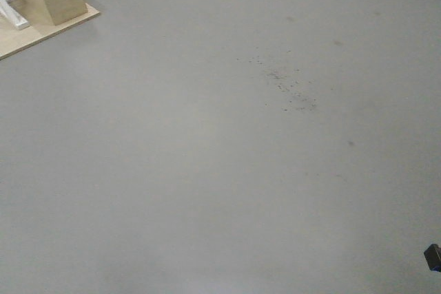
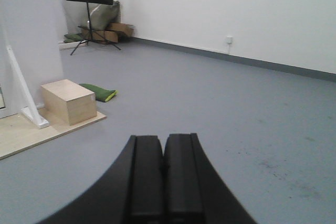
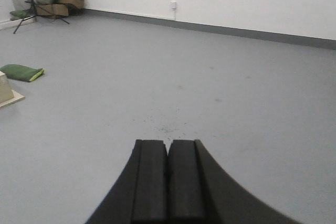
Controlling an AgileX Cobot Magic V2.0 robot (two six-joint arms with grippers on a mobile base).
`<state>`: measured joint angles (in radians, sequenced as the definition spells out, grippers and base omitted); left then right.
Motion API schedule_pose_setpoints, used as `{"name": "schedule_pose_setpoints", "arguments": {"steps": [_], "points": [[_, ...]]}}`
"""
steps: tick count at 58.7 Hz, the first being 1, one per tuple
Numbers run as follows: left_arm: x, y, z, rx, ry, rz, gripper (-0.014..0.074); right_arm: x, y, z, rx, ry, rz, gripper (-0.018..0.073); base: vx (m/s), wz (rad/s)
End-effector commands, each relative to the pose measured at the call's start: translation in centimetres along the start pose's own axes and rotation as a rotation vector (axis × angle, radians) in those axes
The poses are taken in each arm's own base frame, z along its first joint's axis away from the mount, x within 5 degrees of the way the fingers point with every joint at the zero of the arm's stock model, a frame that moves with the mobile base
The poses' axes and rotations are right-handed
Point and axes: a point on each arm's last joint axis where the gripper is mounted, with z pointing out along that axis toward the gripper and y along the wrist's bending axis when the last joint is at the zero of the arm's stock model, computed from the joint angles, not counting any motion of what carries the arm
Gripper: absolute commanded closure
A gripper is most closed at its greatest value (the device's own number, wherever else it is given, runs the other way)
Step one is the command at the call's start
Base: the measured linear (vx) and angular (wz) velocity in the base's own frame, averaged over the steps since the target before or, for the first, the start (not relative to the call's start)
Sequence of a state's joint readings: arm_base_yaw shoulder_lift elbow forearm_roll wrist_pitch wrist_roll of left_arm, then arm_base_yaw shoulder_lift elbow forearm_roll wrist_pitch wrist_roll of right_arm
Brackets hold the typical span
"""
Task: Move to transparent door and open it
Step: 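Drive up to the white-framed glass sliding door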
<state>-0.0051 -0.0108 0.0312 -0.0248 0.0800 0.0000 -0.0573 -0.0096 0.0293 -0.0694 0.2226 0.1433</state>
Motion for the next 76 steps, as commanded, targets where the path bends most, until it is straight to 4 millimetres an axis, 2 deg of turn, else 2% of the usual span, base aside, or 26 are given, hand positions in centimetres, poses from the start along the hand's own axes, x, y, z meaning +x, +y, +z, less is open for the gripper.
{"name": "schedule_pose_setpoints", "arguments": {"steps": [1,49,76], "points": [[-0.26,-0.02,-0.06,0.007,-0.078,-0.016,0.0603,-0.68,0.08,-0.11,-0.009,-0.095,-0.003,0.0568,0.43,0.47],[-0.26,-0.02,-0.06,0.007,-0.078,-0.016,0.0603,-0.68,0.08,-0.11,-0.009,-0.096,-0.003,0.0568,0.45,0.49],[-0.26,-0.02,-0.06,0.007,-0.078,-0.016,0.0603,-0.68,0.08,-0.11,-0.009,-0.096,-0.003,0.0568,0.47,0.33]]}}
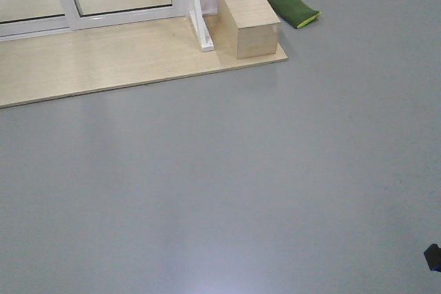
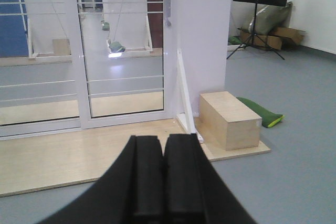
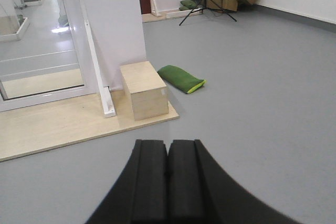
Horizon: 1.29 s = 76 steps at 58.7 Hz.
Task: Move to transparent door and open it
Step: 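Drive up to the white-framed glass sliding door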
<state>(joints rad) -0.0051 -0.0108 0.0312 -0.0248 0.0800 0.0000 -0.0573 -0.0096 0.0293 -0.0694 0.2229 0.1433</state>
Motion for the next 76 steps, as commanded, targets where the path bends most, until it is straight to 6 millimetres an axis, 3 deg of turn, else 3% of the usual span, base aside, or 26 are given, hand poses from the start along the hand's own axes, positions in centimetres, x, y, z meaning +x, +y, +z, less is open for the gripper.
{"name": "schedule_pose_setpoints", "arguments": {"steps": [1,76], "points": [[-0.26,-0.02,-0.06,0.007,-0.078,-0.016,0.0603,-0.69,0.08,-0.11,-0.009,-0.096,-0.003,0.0568,0.46,0.26],[-0.26,-0.02,-0.06,0.007,-0.078,-0.016,0.0603,-0.69,0.08,-0.11,-0.009,-0.096,-0.003,0.0568,0.45,0.19]]}}
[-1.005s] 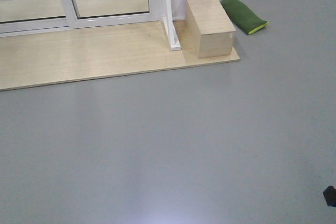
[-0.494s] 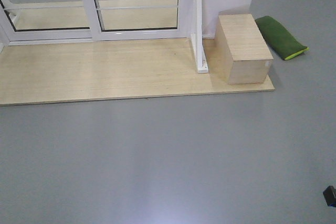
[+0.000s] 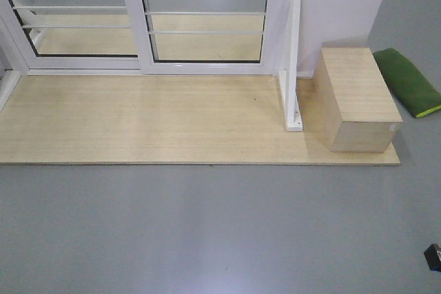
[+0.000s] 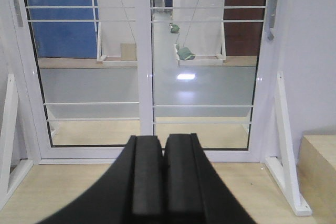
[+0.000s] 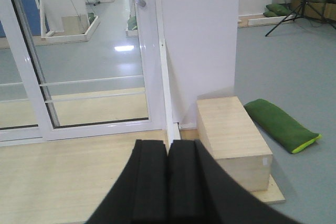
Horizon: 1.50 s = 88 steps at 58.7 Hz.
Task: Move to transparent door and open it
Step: 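Drive up to the white-framed glass sliding door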
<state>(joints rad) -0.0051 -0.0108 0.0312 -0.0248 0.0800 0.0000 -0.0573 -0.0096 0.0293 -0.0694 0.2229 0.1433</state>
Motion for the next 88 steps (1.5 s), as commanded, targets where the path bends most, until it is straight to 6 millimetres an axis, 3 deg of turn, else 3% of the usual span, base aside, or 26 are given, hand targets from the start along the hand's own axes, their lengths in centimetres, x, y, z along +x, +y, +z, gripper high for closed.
{"name": "schedule_pose_setpoints", "arguments": {"steps": [1,88], "points": [[-0.26,-0.02,-0.06,0.007,-0.078,-0.016,0.0603,-0.69,0.08,-0.11,-0.009,-0.096,-0.003,0.0568,0.42,0.16],[-0.26,-0.02,-0.06,0.007,-0.078,-0.016,0.0603,-0.58,0.06,-0.10,-0.007,-0.085,-0.003,0.0568,0.38,0.04]]}}
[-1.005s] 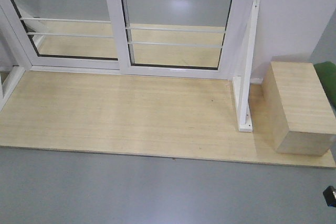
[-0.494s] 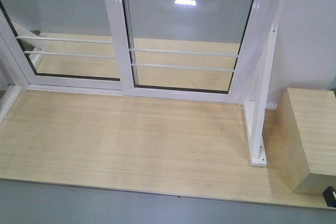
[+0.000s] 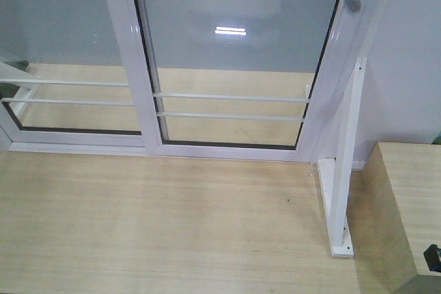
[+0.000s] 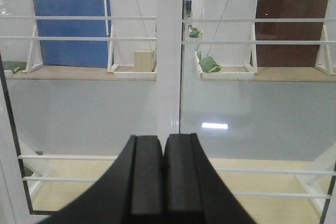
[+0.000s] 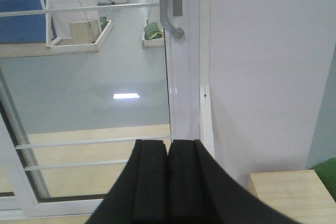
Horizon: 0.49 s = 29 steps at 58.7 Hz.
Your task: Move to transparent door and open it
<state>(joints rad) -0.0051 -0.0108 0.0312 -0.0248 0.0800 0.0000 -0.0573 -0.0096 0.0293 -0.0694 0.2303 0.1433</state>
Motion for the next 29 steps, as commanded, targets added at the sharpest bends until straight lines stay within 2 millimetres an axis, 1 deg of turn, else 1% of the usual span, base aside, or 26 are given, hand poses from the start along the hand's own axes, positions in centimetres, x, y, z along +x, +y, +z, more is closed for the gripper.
{"name": "schedule_pose_setpoints", "arguments": {"steps": [1,29], "points": [[-0.26,-0.02,-0.06,0.007,-0.078,-0.016,0.0603,-0.65,0.07,-0.11,-0.008,-0.092,-0.003,0.0568,0.32,-0.16],[-0.26,-0.02,-0.06,0.007,-0.078,-0.016,0.0603,-0.65,0.07,-0.11,-0.008,-0.092,-0.003,0.0568,0.30,-0.14]]}}
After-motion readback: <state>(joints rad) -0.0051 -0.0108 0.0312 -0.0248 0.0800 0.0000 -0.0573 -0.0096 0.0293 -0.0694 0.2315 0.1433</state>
